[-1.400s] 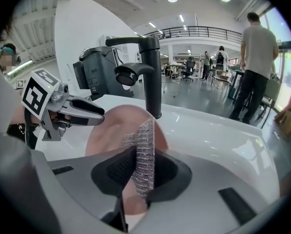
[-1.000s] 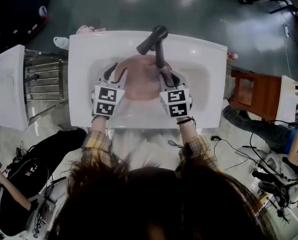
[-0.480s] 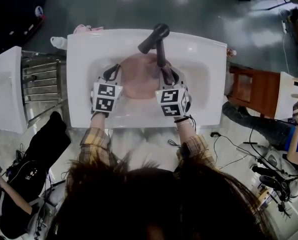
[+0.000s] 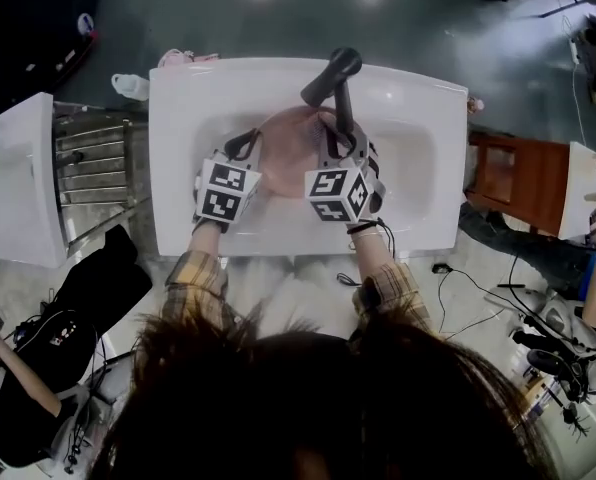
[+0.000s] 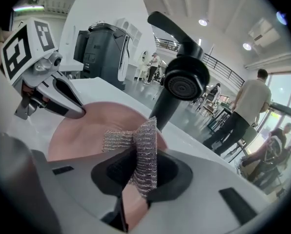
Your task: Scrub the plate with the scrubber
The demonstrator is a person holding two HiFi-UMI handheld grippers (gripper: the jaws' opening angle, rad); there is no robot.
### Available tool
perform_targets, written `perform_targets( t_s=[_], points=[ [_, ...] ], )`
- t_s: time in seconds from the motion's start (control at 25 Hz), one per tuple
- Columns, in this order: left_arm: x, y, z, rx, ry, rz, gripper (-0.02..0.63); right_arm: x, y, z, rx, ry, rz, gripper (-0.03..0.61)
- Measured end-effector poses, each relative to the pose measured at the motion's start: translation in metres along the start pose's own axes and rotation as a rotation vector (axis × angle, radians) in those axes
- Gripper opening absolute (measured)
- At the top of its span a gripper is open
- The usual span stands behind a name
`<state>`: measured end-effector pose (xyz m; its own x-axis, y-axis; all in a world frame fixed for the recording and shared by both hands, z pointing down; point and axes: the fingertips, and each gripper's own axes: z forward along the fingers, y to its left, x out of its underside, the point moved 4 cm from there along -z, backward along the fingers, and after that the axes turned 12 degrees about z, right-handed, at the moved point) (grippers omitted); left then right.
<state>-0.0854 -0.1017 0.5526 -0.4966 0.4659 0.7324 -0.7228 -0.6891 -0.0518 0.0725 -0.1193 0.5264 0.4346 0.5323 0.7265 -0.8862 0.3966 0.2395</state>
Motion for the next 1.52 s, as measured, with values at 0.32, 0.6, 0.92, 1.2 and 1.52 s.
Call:
perform_targets(
  t_s=[0.32,0.6,0.92,1.2,1.52],
  points=[
    [0.006,0.004,0.000,0.017,-0.013,-0.021,0.026,-0.016,0.038,0.007,-0.082,0.008,-0.072,0.083],
    [0.006,0.007,0.001,0.030,-0.022,-0.031,0.026,-0.013,0.070,0.010,-0.142,0.027,-0.189,0.083],
    [0.005,0.008,0.001,0.036,-0.022,-0.029,0.026,0.009,0.099,0.006,-0.236,0.107,-0.306,0.081],
    [0.007,0.005,0.003,0.047,-0.012,-0.025,0.026,0.040,0.104,-0.001,-0.275,0.178,-0.351,0.081],
    [0.010,0.002,0.006,0.064,0.010,0.019,0.026,0.070,0.087,-0.010,-0.261,0.248,-0.408,0.083]
  ],
)
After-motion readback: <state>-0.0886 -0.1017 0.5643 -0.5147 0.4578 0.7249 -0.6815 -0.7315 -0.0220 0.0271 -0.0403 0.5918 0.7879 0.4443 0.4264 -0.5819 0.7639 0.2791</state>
